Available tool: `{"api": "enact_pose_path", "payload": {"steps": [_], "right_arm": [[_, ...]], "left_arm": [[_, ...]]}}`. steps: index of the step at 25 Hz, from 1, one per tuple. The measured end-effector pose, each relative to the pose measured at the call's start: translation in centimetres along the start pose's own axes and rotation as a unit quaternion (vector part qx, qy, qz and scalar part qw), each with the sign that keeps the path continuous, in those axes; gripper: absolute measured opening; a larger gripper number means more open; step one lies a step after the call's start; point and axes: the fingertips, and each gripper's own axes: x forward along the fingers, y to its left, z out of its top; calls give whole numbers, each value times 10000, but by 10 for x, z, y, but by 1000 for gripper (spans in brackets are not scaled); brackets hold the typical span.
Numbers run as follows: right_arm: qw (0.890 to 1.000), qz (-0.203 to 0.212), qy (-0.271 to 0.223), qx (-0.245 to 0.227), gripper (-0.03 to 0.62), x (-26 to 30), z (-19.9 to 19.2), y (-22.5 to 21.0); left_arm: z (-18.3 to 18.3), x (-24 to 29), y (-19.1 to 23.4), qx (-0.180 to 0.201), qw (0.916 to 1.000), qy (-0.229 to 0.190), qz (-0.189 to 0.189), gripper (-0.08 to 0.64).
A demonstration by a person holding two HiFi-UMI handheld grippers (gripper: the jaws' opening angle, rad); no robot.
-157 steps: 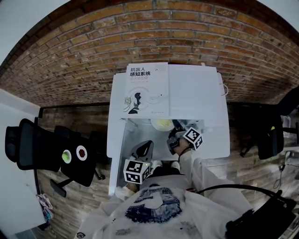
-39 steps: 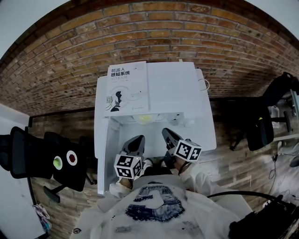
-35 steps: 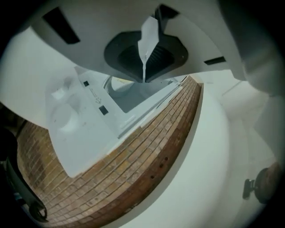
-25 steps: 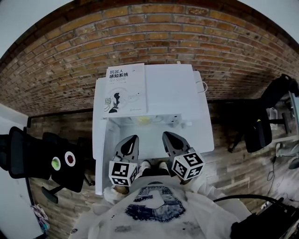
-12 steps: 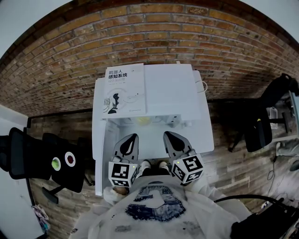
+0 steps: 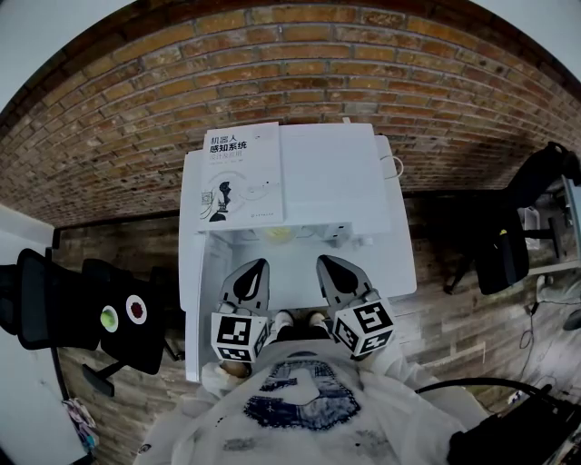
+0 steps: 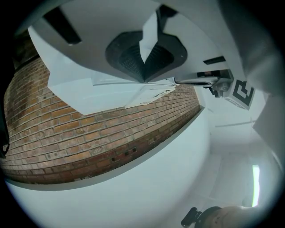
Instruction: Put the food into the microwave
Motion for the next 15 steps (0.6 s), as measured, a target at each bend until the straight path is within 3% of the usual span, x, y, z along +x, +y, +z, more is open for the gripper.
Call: {"api": "enact_pose_path", "payload": {"steps": [15], "right_arm": [[10000, 15, 59, -35, 14, 4, -5, 6]], "left_arm": [[-1, -2, 3, -43, 10000, -14, -19, 8]]}}
